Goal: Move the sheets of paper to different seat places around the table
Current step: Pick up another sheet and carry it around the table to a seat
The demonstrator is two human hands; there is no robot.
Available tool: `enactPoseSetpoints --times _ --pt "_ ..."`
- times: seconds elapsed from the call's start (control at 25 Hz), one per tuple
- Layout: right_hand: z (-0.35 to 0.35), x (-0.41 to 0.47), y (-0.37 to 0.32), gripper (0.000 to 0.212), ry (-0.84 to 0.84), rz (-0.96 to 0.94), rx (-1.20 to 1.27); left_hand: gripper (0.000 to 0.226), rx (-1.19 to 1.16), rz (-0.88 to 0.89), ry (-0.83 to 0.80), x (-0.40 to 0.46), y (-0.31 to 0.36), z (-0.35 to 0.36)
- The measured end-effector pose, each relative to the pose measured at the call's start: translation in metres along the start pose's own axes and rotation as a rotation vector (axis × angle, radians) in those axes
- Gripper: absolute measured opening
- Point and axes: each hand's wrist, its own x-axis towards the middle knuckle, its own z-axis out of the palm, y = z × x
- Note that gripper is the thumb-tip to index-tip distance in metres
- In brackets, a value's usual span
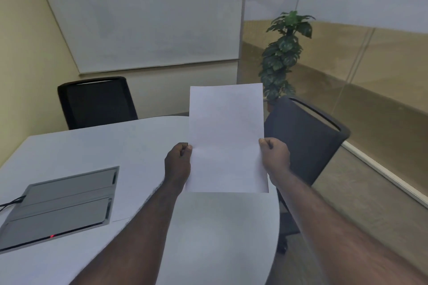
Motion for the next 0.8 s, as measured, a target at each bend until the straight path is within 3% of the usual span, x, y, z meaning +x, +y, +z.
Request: enactPoseSetpoints --times 0.44,0.8 --pt "-0.165 0.064 0.063 0.029 0.109 0.018 -0.014 0.023 -0.023 0.051 -0.125 -0.052 0.057 0.169" --pt "-0.25 0.128 0.11 0.029 0.233 0.117 0.033 0.021 -0.034 0.076 -0.266 -0.051 0.091 0.295"
